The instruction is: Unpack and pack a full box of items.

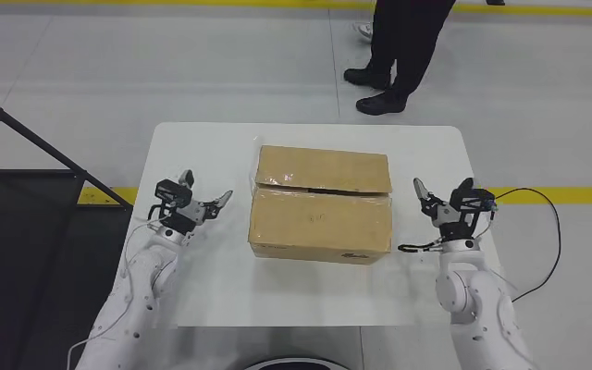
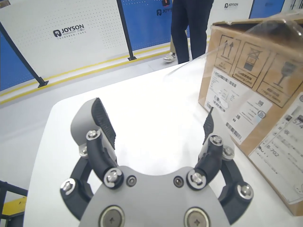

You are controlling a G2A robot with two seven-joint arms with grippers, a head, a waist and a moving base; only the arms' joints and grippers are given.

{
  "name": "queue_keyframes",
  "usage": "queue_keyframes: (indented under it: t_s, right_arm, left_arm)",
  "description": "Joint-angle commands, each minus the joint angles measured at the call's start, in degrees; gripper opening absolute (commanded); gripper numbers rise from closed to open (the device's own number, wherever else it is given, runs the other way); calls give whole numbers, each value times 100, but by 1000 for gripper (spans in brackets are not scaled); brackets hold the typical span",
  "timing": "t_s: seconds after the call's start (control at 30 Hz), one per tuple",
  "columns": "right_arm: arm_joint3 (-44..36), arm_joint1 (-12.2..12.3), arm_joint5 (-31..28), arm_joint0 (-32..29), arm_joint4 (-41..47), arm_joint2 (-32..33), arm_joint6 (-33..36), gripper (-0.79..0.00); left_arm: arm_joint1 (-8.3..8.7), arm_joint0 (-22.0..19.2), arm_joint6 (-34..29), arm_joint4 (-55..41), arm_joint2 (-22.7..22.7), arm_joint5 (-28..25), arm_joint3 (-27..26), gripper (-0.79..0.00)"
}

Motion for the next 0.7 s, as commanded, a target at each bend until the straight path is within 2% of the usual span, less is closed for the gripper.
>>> queue_keyframes:
  t_s: [0.0, 0.17, 0.33, 0.67]
  right_arm:
    - [-209, 18, -66, -275, 44, 198, -60, 0]
    - [-630, 45, -131, -878, 87, 617, -280, 0]
    - [-952, 58, -238, -1337, 176, 954, -437, 0]
    - [-1120, 77, -663, -1642, 197, 1239, -428, 0]
  left_arm:
    - [-37, -280, -6, 156, 191, 118, 260, 0]
    - [-141, -914, 96, 634, 661, 439, 939, 0]
    - [-281, -1482, 272, 716, 1087, 573, 1662, 0]
    - [-629, -2309, 939, 489, 1750, 982, 2857, 0]
